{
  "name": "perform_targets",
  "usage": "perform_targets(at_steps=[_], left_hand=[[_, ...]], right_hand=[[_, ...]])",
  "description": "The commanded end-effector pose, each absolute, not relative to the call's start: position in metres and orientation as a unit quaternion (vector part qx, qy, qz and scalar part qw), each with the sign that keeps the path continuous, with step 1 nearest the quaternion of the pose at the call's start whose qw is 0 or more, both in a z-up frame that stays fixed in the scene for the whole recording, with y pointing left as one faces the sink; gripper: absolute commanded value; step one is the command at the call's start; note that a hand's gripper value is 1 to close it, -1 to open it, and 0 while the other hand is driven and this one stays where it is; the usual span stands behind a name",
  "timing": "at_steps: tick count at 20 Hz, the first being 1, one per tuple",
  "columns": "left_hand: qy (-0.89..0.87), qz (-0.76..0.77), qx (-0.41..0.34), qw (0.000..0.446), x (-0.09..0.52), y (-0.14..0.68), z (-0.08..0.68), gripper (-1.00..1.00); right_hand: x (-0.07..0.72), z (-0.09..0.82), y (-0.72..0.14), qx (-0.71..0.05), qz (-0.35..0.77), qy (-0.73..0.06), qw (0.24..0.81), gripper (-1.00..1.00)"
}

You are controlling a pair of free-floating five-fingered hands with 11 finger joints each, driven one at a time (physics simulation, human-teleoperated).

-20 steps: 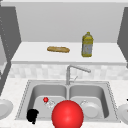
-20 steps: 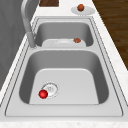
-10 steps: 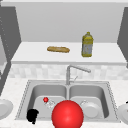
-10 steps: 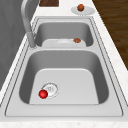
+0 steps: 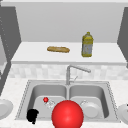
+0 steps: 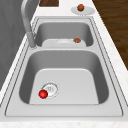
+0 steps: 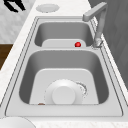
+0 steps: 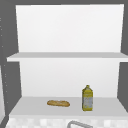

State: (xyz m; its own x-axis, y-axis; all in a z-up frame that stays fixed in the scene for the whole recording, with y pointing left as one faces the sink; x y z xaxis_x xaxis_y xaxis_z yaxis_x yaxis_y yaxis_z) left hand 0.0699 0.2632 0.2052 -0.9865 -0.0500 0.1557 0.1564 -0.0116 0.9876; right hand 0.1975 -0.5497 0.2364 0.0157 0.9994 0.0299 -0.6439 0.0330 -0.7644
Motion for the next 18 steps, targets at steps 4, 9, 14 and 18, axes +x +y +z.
perform_targets(at_steps=[4,9,14,18], left_hand=[[-0.699,-0.71,-0.038,0.073,0.07,0.263,0.205,0.0],[-0.699,-0.71,-0.038,0.073,0.07,0.263,0.205,0.0],[-0.699,-0.71,-0.038,0.073,0.07,0.263,0.205,0.0],[-0.699,-0.71,-0.038,0.073,0.07,0.263,0.205,0.0]], right_hand=[[0.229,0.225,-0.562,-0.248,0.656,-0.266,0.662,-1.0],[0.244,0.21,-0.563,-0.246,0.654,-0.26,0.666,-1.0],[0.258,0.194,-0.565,-0.253,0.651,-0.262,0.666,-1.0],[0.263,0.179,-0.567,-0.256,0.65,-0.266,0.664,-1.0]])
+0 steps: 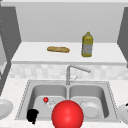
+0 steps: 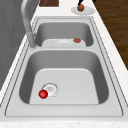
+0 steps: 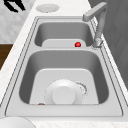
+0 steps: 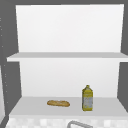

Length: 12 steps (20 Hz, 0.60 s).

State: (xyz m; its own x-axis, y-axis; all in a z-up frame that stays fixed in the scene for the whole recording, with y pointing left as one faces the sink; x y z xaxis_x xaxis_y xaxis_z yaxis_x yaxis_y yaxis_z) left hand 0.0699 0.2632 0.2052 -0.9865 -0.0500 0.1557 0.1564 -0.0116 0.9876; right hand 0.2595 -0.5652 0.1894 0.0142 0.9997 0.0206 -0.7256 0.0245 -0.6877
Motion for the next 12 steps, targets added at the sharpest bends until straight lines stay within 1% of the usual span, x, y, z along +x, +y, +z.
perform_targets(at_steps=[1,12], left_hand=[[-0.699,-0.71,-0.038,0.073,0.07,0.263,0.205,0.0],[-0.699,-0.71,-0.038,0.073,0.07,0.263,0.205,0.0]], right_hand=[[0.265,0.175,-0.567,-0.257,0.65,-0.266,0.664,-1.0],[0.287,0.137,-0.593,-0.249,0.651,-0.276,0.662,-1.0]])
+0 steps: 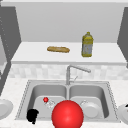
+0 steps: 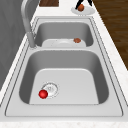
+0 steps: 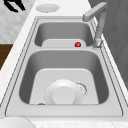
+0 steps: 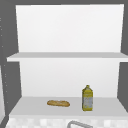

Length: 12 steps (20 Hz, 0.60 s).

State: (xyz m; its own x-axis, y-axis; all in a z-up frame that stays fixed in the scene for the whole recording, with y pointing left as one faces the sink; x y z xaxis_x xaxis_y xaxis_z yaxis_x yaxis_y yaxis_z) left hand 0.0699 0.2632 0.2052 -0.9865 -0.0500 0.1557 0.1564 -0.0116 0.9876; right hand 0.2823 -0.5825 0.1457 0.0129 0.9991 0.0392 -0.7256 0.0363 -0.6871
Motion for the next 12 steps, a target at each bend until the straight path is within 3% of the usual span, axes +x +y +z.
perform_targets(at_steps=[1,12], left_hand=[[-0.699,-0.71,-0.038,0.073,0.07,0.263,0.205,0.0],[-0.699,-0.71,-0.038,0.073,0.07,0.263,0.205,0.0]], right_hand=[[0.288,0.134,-0.596,-0.248,0.651,-0.276,0.662,-1.0],[0.306,0.111,-0.614,-0.258,0.64,-0.299,0.659,-1.0]])
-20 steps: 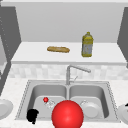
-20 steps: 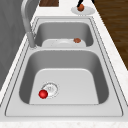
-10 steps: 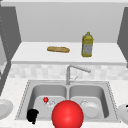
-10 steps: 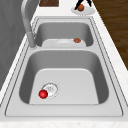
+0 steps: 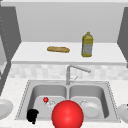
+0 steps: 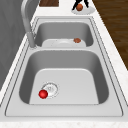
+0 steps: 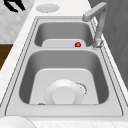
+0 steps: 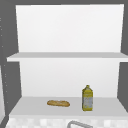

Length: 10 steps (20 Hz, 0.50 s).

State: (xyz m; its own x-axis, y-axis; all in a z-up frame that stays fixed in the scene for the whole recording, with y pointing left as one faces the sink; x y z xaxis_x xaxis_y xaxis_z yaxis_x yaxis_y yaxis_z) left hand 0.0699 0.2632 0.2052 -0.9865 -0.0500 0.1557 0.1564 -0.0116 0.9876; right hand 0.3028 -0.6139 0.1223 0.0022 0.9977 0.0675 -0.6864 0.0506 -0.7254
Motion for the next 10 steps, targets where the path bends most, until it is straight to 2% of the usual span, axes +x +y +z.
perform_targets(at_steps=[1,10], left_hand=[[-0.699,-0.71,-0.038,0.073,0.0699,0.2632,0.2052,0.0],[-0.699,-0.71,-0.038,0.073,0.0699,0.2632,0.2052,0.0]], right_hand=[[0.3064,0.1087,-0.6139,-0.26,0.64,-0.299,0.658,-1.0],[0.3087,0.101,-0.6091,-0.292,0.626,-0.314,0.652,-1.0]])
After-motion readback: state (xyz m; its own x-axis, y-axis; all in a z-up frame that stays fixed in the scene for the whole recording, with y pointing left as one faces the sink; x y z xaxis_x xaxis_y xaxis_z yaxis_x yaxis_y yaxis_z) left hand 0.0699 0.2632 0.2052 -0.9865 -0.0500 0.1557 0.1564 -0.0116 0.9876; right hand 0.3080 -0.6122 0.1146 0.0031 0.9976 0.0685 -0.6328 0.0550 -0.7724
